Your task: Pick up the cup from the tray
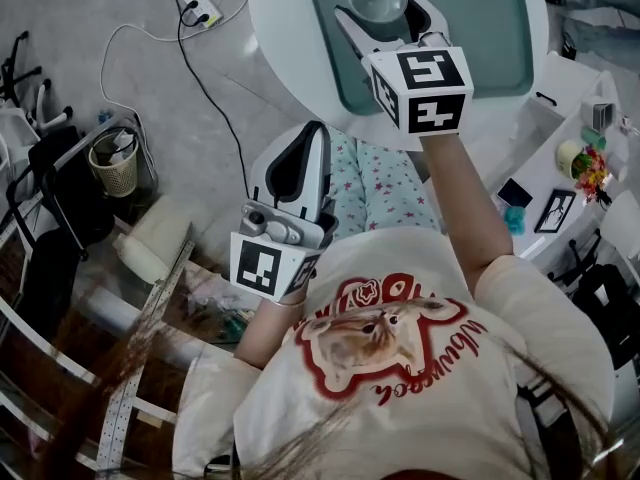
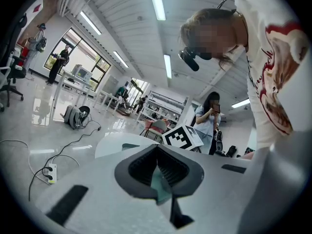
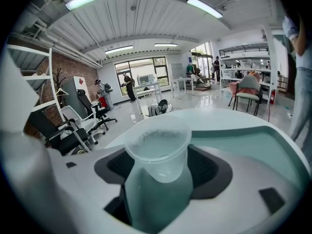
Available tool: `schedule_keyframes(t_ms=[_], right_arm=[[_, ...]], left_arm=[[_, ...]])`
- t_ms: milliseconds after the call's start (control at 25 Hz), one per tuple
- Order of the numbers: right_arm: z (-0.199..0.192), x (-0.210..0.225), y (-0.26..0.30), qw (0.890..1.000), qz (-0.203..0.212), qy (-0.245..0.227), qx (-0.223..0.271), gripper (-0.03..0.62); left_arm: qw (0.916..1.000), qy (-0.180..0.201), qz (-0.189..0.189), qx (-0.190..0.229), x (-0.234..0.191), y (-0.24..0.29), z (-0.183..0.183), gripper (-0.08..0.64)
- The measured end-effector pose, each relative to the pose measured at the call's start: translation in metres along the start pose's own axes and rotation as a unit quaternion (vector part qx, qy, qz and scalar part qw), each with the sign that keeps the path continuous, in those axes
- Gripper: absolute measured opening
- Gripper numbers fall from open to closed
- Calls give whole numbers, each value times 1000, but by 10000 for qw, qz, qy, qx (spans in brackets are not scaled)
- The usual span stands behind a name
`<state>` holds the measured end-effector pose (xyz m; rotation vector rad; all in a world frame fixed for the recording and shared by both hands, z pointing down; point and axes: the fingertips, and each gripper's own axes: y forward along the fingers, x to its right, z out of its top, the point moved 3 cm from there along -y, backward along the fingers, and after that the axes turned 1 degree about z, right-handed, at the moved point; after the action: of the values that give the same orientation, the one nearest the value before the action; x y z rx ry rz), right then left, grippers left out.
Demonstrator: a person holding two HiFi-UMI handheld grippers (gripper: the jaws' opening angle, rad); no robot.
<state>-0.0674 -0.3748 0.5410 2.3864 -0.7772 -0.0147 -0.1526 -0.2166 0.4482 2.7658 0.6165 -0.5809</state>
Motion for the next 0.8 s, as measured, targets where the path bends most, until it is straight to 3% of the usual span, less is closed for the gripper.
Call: schedule_keyframes(t_ms=[320,800], right_arm=[[5,0,7,9999,-19,-129,5,308],[9,4,11,9999,-13,44,90,307]], left_arm=[[10000,16,6,10,1,0,2,14],[10000,44,16,9,0,1,3,14]])
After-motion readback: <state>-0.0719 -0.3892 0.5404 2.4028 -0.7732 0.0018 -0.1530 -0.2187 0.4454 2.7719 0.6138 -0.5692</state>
